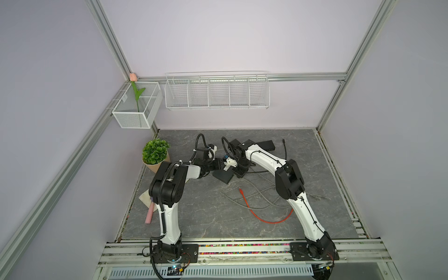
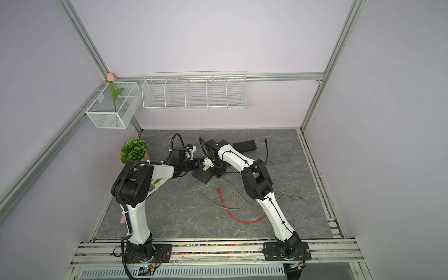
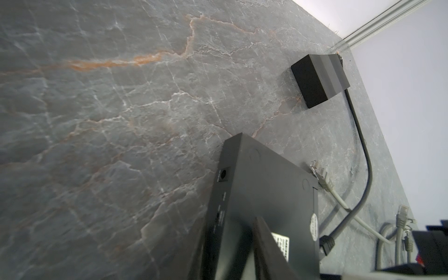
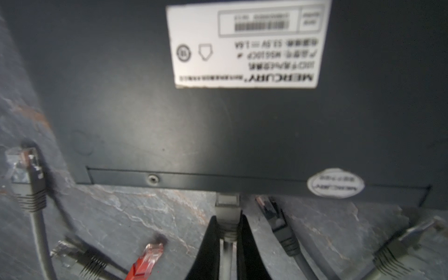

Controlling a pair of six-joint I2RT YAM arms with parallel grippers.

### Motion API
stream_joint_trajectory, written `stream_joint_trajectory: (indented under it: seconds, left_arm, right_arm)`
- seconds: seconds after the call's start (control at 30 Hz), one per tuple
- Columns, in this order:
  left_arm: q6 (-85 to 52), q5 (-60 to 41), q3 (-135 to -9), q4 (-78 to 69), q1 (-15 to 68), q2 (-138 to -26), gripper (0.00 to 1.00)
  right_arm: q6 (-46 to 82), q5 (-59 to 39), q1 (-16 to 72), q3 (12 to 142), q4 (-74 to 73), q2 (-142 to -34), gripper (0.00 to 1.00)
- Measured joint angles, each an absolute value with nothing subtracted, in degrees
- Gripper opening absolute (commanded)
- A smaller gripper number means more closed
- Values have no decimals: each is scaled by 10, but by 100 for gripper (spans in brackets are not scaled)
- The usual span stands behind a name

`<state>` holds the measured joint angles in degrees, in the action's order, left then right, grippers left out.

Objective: Insert the plug into the switch port
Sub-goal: 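Push the grey plug into the switch port with the right gripper, then open the right gripper and draw back from the inserted grey plug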

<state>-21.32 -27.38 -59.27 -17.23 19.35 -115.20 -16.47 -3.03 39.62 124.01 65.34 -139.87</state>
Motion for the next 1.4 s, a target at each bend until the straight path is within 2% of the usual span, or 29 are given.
stream_joint_trajectory:
  seconds: [0.63,1.33,1.4]
  left_arm:
    - [-194,-249,-578,-194,200,-1146,32]
    - [-190,-222,-560,-237,207,-1146,31]
    - [-192,-223,-558,-237,204,-1144,33]
  right_arm:
    - [-160,-34,396,1235,635,-1402,7]
    - [-152,-26,395,1298,675,-1436,7]
    - [-152,-26,395,1294,670,-1435,11]
